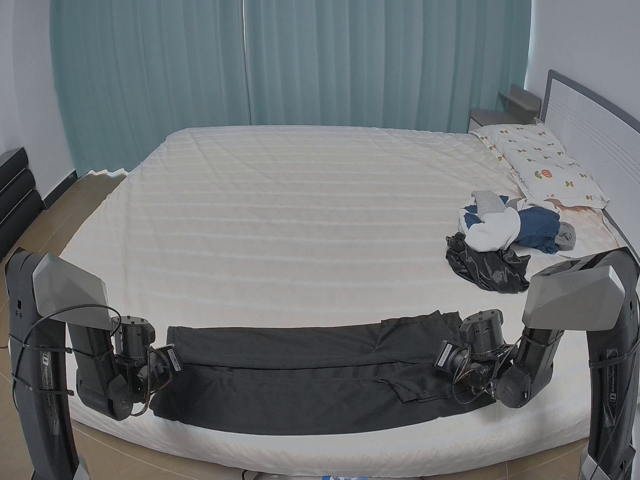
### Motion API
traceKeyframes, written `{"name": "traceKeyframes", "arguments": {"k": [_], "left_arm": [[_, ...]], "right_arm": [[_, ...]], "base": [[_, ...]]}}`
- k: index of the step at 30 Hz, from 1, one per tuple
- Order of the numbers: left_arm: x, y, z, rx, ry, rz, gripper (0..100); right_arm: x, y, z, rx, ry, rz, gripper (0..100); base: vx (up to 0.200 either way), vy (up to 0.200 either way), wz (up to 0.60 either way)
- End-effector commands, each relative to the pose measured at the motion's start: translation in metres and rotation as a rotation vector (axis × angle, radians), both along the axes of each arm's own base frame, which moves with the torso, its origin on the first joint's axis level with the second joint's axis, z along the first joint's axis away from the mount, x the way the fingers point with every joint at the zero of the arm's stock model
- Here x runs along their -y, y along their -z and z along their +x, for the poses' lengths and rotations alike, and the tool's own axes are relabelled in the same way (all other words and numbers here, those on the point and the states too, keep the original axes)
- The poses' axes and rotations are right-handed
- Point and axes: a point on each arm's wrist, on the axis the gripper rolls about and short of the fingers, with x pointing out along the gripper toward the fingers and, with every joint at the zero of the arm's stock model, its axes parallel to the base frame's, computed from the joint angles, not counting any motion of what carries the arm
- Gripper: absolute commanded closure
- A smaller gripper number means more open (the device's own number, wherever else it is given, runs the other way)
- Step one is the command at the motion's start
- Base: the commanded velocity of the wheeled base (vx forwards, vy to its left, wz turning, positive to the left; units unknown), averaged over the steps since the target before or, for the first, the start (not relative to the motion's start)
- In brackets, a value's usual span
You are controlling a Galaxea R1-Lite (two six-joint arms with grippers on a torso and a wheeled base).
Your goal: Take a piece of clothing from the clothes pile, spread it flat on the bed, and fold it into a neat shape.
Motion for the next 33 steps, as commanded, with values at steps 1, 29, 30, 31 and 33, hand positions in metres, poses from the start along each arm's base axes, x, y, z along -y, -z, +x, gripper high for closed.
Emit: {"name": "traceKeyframes", "arguments": {"k": [1,29,30,31,33], "left_arm": [[0.000,0.006,-0.005,-0.034,0.007,0.008,100],[-0.001,0.001,-0.013,-0.054,0.036,0.060,0],[-0.003,-0.001,-0.011,-0.044,0.030,0.058,0],[-0.003,-0.001,-0.011,-0.043,0.029,0.058,0],[-0.009,-0.012,-0.008,-0.002,0.007,0.055,0]], "right_arm": [[-0.001,0.006,-0.001,-0.015,-0.005,-0.006,100],[0.005,-0.001,-0.012,-0.038,-0.025,-0.045,100],[0.005,-0.001,-0.013,-0.038,-0.026,-0.046,0],[0.005,-0.002,-0.013,-0.037,-0.026,-0.045,0],[0.006,-0.010,-0.012,-0.016,-0.023,-0.041,0]], "base": [[0.000,0.000,0.00],[0.000,0.000,0.00],[0.000,0.000,0.00],[0.000,0.000,0.00],[0.000,0.000,0.00]]}}
